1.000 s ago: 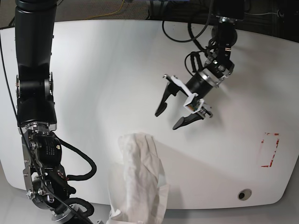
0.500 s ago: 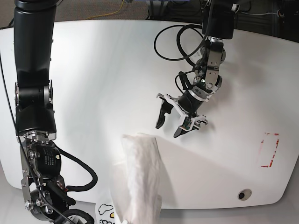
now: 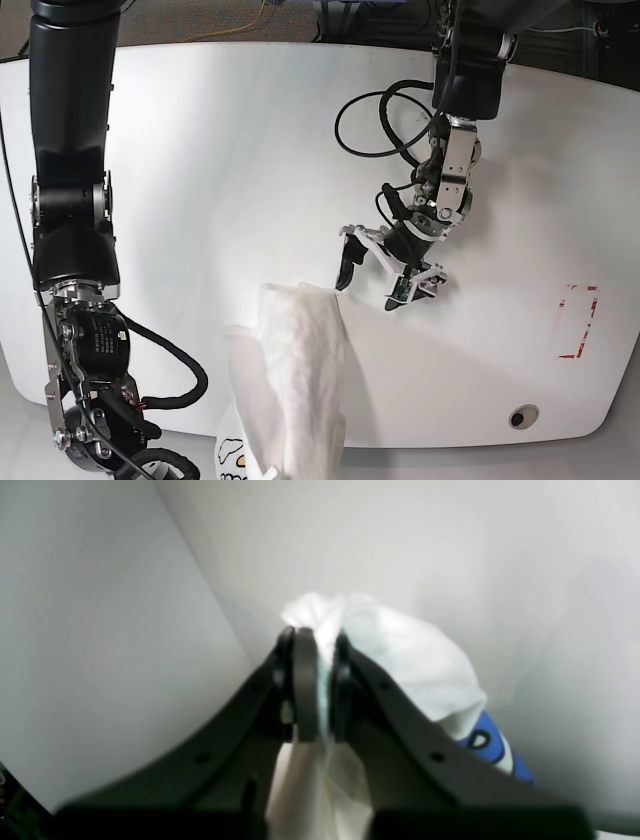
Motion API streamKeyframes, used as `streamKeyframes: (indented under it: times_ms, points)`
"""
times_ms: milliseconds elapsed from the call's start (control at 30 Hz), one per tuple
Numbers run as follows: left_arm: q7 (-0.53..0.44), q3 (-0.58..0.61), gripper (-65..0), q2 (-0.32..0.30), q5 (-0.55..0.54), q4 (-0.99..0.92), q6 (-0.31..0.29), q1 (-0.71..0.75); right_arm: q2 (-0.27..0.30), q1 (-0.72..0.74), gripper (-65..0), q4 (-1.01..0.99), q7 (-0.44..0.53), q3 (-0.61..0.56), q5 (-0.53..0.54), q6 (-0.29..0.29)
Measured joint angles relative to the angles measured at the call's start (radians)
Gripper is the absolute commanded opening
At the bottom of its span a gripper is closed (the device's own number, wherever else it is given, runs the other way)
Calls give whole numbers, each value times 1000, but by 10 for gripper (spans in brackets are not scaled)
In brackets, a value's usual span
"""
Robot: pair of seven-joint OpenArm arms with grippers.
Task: Layout the t-shirt on the table in an organized manner, then fold the t-shirt properly
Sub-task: 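Move the left gripper toward the hanging shirt held by the right gripper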
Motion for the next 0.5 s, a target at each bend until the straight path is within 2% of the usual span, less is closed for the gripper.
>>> streamKeyframes:
  times_ms: [300, 500]
  points:
    - [-2, 6, -132, 2, -3, -118, -1, -62, 3, 3, -650, 0, 0, 0, 6, 0]
    - [2, 74, -132, 22, -3, -122, -1, -59, 2, 13, -650, 0, 0, 0, 6, 0]
